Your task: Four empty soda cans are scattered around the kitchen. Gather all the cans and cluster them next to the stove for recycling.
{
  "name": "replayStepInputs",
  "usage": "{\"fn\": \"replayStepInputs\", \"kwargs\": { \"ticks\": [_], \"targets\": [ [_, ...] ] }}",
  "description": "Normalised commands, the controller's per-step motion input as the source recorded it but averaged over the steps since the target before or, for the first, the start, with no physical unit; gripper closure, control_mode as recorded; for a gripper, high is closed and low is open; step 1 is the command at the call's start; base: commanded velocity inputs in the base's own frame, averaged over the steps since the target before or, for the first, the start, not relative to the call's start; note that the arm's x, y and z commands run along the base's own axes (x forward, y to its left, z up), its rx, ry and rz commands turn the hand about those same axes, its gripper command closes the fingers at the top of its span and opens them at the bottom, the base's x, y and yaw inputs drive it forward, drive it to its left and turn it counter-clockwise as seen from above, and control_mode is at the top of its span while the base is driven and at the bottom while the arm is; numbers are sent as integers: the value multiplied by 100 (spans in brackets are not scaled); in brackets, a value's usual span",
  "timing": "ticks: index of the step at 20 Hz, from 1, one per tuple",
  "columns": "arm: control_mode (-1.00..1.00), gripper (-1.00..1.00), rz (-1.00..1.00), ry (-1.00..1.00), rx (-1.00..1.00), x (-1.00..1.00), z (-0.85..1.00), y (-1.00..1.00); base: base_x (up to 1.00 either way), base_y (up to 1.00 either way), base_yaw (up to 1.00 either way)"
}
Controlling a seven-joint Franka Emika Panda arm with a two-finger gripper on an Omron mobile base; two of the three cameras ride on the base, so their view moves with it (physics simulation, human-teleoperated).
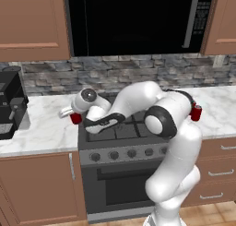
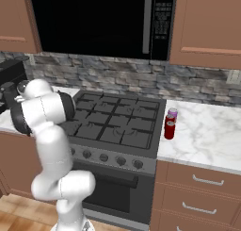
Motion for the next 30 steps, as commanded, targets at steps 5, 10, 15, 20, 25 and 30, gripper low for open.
{"fn": "replayStepInputs", "kwargs": {
  "ticks": [5, 10, 15, 20, 25, 30],
  "targets": [
    [-100, 100, 0, -4, 0, -41, 38, -54, 0, 0, 0],
    [-100, 100, 0, -3, -1, -51, 32, -64, 0, 0, 0],
    [-100, 100, 0, -4, -3, -49, 45, -67, 0, 0, 0],
    [-100, 100, 0, -5, -6, -37, 58, -64, 0, 0, 0],
    [-100, 100, -2, -3, -9, -23, 46, -58, 0, 0, 0],
    [-100, 100, -4, -1, -13, -9, 30, -57, 0, 0, 0]
  ]
}}
